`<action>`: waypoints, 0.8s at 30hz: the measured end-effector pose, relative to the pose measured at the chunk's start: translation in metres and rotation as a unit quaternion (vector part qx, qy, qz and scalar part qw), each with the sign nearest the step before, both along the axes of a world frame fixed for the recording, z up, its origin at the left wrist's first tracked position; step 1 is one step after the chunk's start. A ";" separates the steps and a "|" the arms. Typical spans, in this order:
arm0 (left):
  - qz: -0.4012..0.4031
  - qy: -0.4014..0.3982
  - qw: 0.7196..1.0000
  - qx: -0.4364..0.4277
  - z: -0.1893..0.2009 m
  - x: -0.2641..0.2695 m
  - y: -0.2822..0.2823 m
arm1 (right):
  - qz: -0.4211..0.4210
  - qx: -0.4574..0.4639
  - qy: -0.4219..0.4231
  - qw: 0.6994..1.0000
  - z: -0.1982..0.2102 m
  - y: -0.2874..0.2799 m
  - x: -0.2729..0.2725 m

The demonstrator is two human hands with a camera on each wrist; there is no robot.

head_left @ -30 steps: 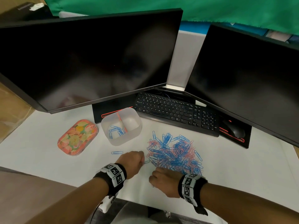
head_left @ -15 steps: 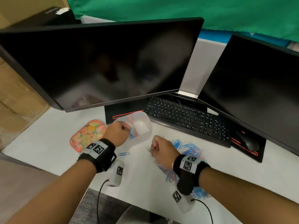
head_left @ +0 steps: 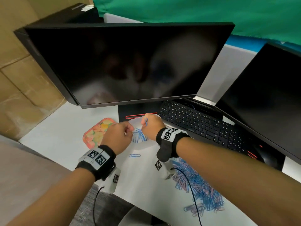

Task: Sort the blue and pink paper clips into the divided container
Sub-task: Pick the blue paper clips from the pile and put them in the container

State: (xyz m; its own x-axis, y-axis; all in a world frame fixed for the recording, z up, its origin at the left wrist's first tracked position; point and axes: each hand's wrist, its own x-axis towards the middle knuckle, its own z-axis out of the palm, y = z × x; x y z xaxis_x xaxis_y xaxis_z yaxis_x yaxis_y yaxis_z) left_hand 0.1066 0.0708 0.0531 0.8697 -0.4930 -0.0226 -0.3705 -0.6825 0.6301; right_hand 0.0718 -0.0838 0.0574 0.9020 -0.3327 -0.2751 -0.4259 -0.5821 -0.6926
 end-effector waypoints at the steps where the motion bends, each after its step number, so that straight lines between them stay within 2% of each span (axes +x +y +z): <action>1: -0.012 -0.002 1.000 0.008 -0.004 -0.004 0.006 | 0.002 0.000 0.007 1.000 -0.001 0.000 0.002; 5: -0.087 0.018 0.992 0.095 -0.031 -0.022 0.027 | -0.002 -0.006 0.004 1.000 -0.004 -0.002 0.004; 10: -0.169 0.002 0.961 0.220 -0.059 -0.040 0.022 | -0.012 -0.007 -0.021 1.000 0.000 -0.013 -0.008; 13: -0.192 -0.009 0.941 0.279 -0.071 -0.047 0.015 | -0.024 -0.016 -0.039 0.999 0.006 -0.020 -0.029; 18: -0.197 -0.041 0.932 0.302 -0.079 -0.051 0.011 | -0.034 0.007 -0.039 0.999 0.000 -0.034 -0.076; 24: -0.211 0.008 0.925 0.317 -0.067 -0.055 0.000 | -0.042 0.027 0.027 0.998 -0.023 -0.054 -0.136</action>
